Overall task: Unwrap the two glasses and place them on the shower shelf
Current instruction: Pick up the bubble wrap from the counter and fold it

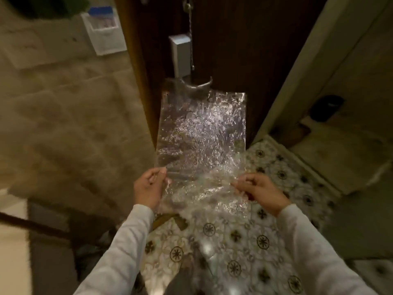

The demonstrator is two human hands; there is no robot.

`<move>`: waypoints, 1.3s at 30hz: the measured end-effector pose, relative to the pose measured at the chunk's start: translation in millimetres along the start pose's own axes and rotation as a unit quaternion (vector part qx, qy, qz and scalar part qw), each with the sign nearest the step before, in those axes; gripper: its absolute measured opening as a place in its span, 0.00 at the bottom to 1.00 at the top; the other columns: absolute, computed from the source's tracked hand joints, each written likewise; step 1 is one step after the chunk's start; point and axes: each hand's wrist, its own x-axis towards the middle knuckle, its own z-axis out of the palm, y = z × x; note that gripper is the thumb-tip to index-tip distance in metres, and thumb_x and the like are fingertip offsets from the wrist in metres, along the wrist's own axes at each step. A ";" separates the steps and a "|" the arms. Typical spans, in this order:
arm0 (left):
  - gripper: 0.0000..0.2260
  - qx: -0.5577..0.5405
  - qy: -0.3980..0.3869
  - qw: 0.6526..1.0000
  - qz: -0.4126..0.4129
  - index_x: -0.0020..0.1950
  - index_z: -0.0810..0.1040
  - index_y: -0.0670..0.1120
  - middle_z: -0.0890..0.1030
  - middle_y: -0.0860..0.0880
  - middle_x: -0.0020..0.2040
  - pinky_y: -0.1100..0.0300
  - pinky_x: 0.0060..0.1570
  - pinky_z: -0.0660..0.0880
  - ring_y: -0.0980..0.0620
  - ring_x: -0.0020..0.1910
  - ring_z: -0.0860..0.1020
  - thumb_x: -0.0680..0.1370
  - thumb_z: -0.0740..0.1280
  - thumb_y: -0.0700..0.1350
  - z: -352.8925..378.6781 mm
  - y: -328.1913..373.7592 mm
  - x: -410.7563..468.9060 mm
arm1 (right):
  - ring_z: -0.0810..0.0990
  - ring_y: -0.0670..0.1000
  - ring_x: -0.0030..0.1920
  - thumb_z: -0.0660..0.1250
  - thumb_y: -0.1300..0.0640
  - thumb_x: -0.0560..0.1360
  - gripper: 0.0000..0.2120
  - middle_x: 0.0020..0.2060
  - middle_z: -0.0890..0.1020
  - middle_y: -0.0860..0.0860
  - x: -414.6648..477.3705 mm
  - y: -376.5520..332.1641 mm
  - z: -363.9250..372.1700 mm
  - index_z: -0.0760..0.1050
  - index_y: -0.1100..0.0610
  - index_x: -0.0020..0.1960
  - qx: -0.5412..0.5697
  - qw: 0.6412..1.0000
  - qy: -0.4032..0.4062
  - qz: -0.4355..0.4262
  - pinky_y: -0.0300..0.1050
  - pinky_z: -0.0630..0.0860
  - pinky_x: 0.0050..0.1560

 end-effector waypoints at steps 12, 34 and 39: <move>0.20 0.009 -0.373 0.917 -0.142 0.61 0.78 0.50 0.86 0.46 0.53 0.62 0.34 0.81 0.44 0.48 0.86 0.72 0.72 0.56 168.9 31.0 114.3 | 0.74 0.46 0.26 0.73 0.58 0.77 0.07 0.32 0.85 0.51 -17.7 -1.0 -97.2 0.82 0.62 0.44 -0.087 0.980 0.177 0.022 0.36 0.69 0.25; 0.05 0.173 -0.471 0.857 0.122 0.53 0.83 0.46 0.86 0.47 0.43 0.42 0.55 0.80 0.47 0.47 0.85 0.80 0.68 0.42 608.6 64.9 93.1 | 0.87 0.45 0.49 0.76 0.45 0.69 0.22 0.49 0.89 0.48 9.8 20.3 -412.1 0.83 0.54 0.60 0.119 0.921 0.370 0.008 0.34 0.80 0.48; 0.04 0.165 -0.476 0.853 0.139 0.48 0.84 0.54 0.85 0.55 0.40 0.59 0.42 0.79 0.60 0.39 0.82 0.78 0.70 0.51 661.8 63.7 102.0 | 0.81 0.41 0.32 0.73 0.58 0.77 0.06 0.36 0.87 0.46 52.1 13.6 -482.4 0.84 0.57 0.53 0.170 0.857 0.485 -0.042 0.32 0.77 0.35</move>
